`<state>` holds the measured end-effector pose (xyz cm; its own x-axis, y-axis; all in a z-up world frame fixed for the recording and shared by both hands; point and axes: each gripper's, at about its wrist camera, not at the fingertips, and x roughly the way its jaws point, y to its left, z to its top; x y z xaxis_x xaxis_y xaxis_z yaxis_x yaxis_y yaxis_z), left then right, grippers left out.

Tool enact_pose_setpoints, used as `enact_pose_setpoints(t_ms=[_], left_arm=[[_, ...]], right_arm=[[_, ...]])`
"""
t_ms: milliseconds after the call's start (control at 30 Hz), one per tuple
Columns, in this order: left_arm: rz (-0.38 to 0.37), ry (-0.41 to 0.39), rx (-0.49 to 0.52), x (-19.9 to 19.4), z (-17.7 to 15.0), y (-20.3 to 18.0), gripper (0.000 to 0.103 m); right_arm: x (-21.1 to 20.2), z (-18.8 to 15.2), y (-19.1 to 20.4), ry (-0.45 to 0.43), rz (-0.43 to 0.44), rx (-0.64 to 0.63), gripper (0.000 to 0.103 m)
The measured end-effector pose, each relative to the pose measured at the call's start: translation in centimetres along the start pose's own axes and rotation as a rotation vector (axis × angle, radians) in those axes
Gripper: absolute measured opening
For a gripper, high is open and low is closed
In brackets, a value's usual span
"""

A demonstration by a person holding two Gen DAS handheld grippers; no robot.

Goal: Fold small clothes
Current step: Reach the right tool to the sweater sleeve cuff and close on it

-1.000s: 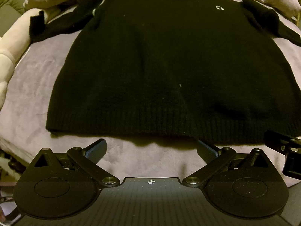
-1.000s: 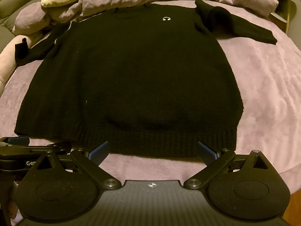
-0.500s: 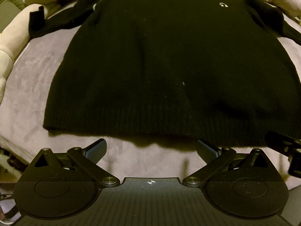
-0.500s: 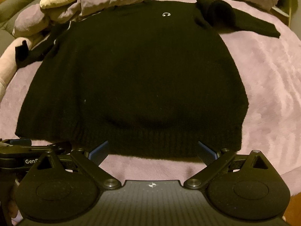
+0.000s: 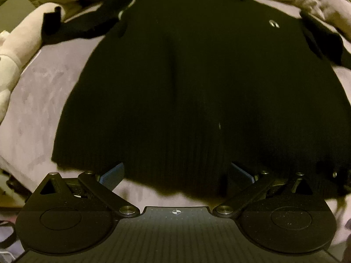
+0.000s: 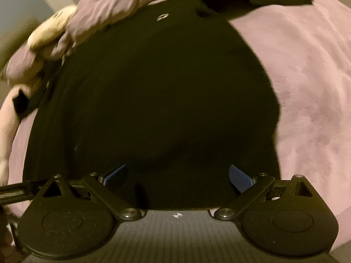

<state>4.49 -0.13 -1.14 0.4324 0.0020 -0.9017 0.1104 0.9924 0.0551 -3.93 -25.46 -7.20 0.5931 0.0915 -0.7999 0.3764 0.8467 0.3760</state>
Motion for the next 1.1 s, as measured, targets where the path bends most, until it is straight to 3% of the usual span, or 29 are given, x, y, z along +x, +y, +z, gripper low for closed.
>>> enact_pose_setpoints(t_ms=[133, 267, 333, 400, 433, 600, 633, 667, 733, 800, 933, 1100], left_arm=[[0.019, -0.041, -0.046, 1.1, 2.1, -0.6, 0.103], [0.052, -0.068, -0.06, 3.3, 4.7, -2.1, 0.103], [0.068, -0.079, -0.058, 4.9, 6.5, -2.7, 0.103], [0.062, -0.102, -0.063, 5.8, 8.0, -3.6, 0.103], [0.055, -0.12, -0.073, 6.3, 8.9, -3.9, 0.103], [0.046, -0.223, -0.109, 8.7, 12.2, -5.5, 0.103], [0.049, -0.231, -0.11, 9.3, 12.4, -5.7, 0.103], [0.048, -0.24, -0.105, 10.1, 12.7, -5.9, 0.103], [0.072, -0.238, -0.096, 11.7, 12.9, -6.1, 0.103], [0.079, -0.251, -0.082, 12.9, 12.6, -5.9, 0.103], [0.04, -0.374, -0.117, 13.2, 11.0, -5.2, 0.103], [0.037, -0.463, -0.1, 13.3, 9.3, -5.5, 0.103]], right_arm=[[0.6, -0.5, -2.1, -0.098, 0.112, 0.091, 0.099], [0.9, 0.1, -3.1, -0.055, 0.175, 0.055, 0.099], [0.3, 1.7, -3.9, -0.016, 0.247, 0.072, 0.099], [-1.1, 4.1, -6.1, -0.08, 0.348, 0.146, 0.099], [-1.8, 5.8, -7.3, -0.144, 0.357, 0.183, 0.099], [-1.2, 15.2, -14.5, -0.425, 0.213, 0.365, 0.097], [-0.2, 17.1, -16.2, -0.444, 0.171, 0.43, 0.087], [0.8, 18.9, -17.8, -0.452, 0.155, 0.487, 0.07], [2.9, 21.6, -20.6, -0.457, 0.138, 0.592, 0.058], [4.6, 23.7, -22.7, -0.48, 0.117, 0.644, 0.054], [7.7, 26.5, -25.3, -0.514, 0.105, 0.717, 0.053], [10.7, 28.5, -26.6, -0.55, 0.108, 0.758, 0.037]])
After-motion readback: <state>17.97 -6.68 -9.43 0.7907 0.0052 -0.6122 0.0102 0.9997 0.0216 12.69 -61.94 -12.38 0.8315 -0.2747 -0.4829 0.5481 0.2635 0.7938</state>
